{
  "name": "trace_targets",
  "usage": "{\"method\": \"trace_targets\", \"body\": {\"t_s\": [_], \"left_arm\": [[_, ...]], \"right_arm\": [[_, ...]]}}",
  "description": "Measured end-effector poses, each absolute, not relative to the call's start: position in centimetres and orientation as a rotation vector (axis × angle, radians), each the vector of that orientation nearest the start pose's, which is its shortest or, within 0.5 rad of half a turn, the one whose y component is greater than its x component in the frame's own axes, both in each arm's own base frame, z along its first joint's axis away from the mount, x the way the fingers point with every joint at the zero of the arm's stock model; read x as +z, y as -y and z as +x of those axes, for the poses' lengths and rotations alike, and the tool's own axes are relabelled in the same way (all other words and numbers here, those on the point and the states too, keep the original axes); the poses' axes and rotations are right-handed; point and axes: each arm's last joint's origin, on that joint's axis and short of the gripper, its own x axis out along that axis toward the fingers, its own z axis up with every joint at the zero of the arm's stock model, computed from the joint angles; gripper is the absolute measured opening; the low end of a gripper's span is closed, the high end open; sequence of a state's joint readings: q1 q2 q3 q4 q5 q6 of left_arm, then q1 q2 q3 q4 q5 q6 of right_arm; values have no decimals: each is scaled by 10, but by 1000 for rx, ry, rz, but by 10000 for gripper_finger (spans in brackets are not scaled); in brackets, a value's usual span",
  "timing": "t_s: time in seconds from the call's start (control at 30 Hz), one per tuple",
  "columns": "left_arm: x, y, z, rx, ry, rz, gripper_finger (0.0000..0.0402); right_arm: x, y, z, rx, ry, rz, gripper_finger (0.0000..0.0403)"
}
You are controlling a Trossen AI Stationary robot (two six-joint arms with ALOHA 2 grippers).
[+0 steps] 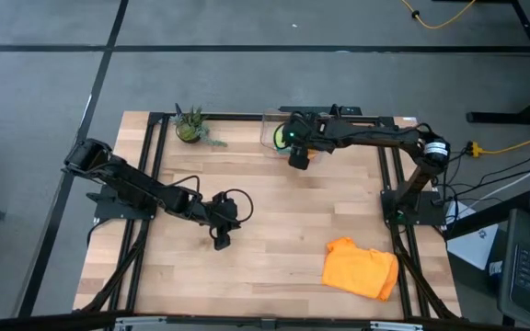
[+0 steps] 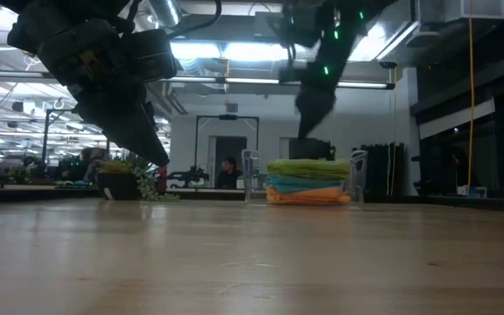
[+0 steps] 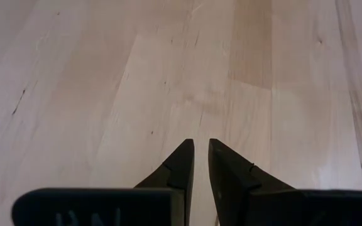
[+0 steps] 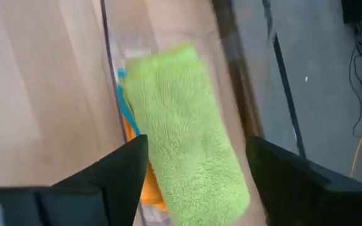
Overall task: Fold microfiber towels
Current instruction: Fold the orange towel on the table
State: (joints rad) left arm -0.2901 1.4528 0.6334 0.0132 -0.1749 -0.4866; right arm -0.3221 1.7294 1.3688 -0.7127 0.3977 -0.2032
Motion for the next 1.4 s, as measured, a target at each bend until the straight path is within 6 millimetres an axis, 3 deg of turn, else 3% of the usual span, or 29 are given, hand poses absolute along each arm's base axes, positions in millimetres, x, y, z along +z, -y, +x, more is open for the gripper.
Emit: {"method": "trace_targets", "body": {"t_s": [0.13, 0.33, 0.43, 0.63, 0.97, 1.17, 1.4], "left_arm": [[164, 72, 256, 45, -804, -292, 41], [225, 74, 249, -138, -816, -375, 41], [249, 74, 241, -186, -753, -356, 41], [276, 70, 233, -184, -573, -310, 41], [286, 64, 224, -163, -523, -228, 41], [285, 64, 225, -161, -525, -217, 41], [286, 64, 226, -158, -513, -217, 41]], "right_arm": [[291, 112, 342, -571, -1109, -132, 272], [337, 96, 341, -626, -1032, 4, 272], [348, 85, 332, -586, -1117, 36, 273], [361, 63, 319, -500, -1172, 119, 273], [384, 32, 294, -467, -1133, 130, 273], [375, 7, 274, -389, -1190, 147, 273], [364, -4, 285, -421, -1139, 184, 273]]}}
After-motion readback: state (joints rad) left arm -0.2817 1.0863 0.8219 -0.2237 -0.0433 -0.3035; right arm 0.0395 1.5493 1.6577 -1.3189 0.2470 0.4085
